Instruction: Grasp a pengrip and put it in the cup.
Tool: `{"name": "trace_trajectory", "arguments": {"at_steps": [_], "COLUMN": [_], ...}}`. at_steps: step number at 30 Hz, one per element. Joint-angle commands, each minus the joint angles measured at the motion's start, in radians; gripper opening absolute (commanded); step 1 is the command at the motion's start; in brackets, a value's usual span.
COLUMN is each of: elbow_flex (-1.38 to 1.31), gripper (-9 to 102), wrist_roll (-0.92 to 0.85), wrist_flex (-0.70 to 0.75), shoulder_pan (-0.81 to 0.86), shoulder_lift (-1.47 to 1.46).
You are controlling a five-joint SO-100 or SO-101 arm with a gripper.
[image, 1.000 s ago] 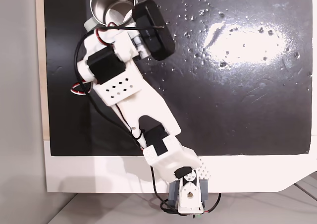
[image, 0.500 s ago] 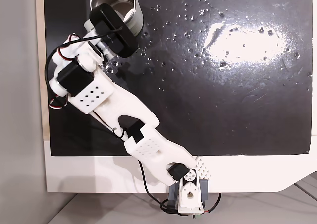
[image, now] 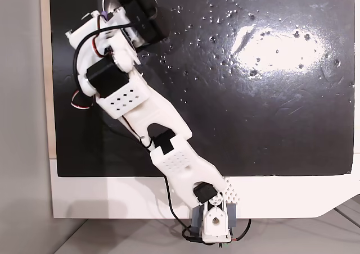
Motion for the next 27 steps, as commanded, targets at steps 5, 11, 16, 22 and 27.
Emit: {"name": "trace_trajectory", "arguments": {"at_steps": [5,11,16,22,27], "elbow_flex": [-0.051,-0.051,-0.051,-0.051,-0.051], "gripper": [0,0,0,14,27], "wrist_roll": [-0.015,0.009,0.006,0.0,-0.003], "wrist_flex": [-0.11,-0.163,-0.167,-0.161,-0.138], "shoulder_pan": [0.086,0.13,0.133,0.135,0.135], "shoulder_lift": [0.046,0.031,0.012,0.012,0.015]}}
